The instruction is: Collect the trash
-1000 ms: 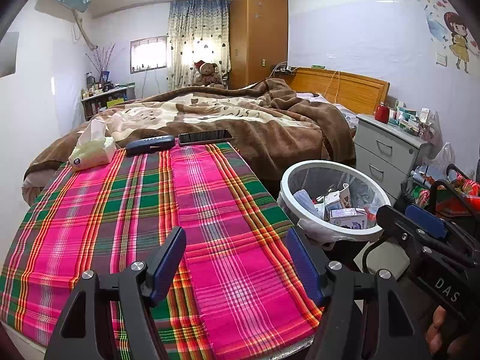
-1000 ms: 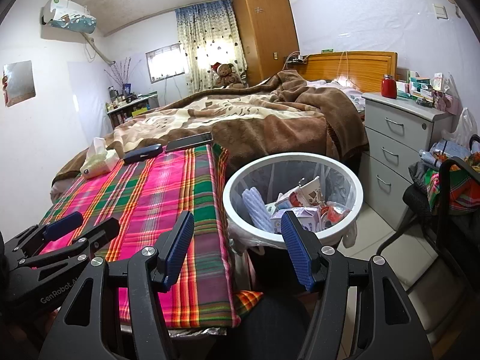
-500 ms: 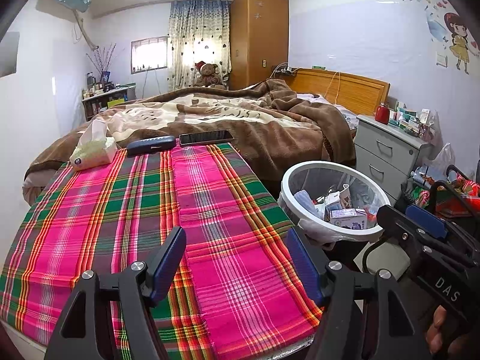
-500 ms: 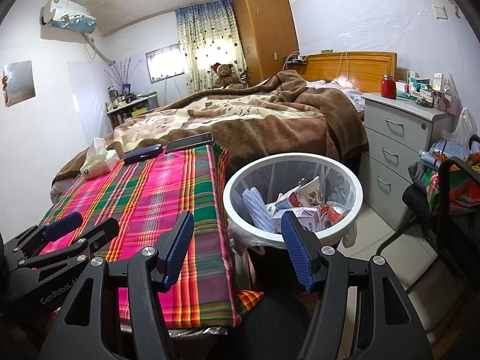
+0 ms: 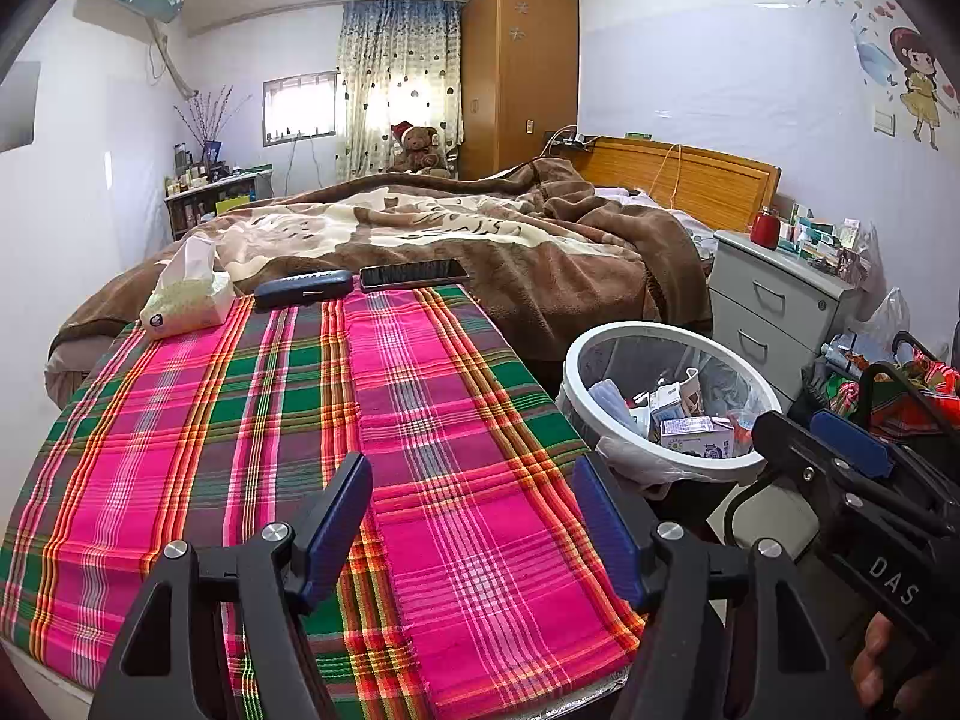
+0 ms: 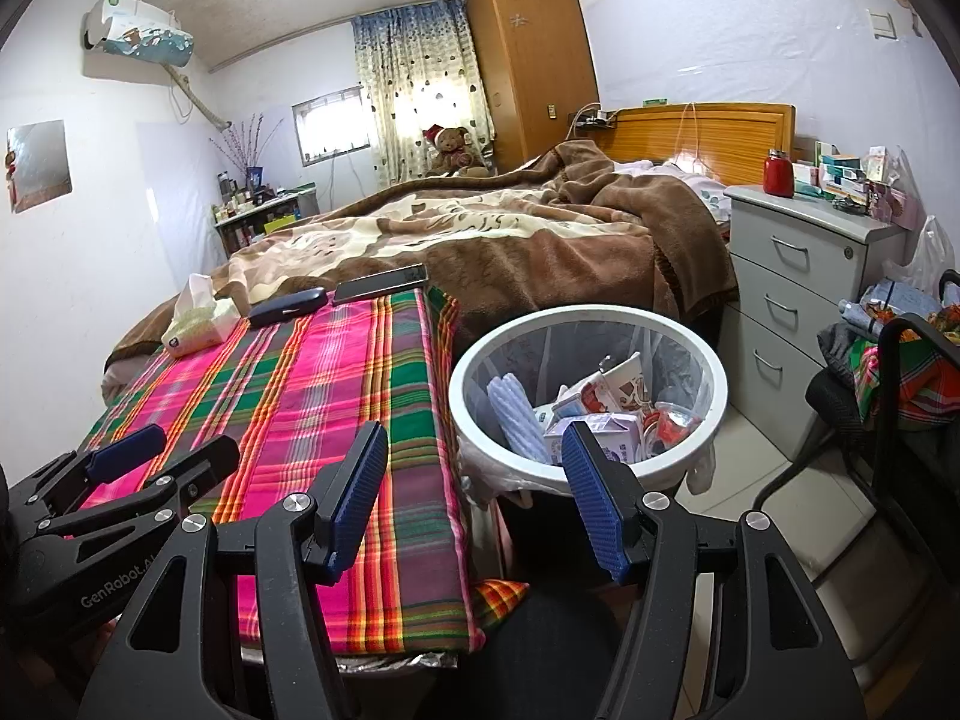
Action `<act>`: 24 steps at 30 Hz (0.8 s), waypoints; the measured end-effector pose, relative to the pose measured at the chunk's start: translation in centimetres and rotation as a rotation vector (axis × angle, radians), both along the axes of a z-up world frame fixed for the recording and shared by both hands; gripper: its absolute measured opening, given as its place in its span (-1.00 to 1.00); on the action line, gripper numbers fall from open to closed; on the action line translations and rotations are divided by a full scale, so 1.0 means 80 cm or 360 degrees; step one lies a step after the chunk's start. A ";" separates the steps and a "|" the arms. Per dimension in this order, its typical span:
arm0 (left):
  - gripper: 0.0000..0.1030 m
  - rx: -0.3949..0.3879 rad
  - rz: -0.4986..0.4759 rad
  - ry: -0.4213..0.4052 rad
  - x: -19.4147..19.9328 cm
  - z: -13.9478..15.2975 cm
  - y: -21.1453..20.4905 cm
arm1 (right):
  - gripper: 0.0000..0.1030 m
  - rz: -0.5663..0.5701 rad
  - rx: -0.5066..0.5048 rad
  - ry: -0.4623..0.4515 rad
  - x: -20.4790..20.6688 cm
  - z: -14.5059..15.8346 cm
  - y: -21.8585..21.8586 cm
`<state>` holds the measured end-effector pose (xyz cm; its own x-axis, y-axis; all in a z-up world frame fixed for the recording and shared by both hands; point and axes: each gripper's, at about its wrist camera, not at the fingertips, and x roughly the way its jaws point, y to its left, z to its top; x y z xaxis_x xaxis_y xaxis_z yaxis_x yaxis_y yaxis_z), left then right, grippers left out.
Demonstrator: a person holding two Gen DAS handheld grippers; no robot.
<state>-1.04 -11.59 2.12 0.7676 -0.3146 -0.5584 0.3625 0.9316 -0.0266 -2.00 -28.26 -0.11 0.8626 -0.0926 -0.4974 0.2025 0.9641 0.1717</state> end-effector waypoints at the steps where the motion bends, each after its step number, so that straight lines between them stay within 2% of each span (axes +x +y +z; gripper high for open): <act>1: 0.35 -0.0001 0.0002 -0.0001 0.000 0.000 0.001 | 0.20 -0.0001 -0.0001 0.0004 0.001 -0.001 0.000; 24: 0.34 -0.0006 0.0010 0.0001 -0.002 -0.001 0.000 | 0.20 0.0003 0.0003 0.0007 -0.001 0.001 0.004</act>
<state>-1.21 -11.56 2.05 0.7693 -0.3121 -0.5575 0.3568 0.9337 -0.0303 -2.08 -27.95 -0.06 0.8606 -0.0899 -0.5013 0.2014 0.9641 0.1729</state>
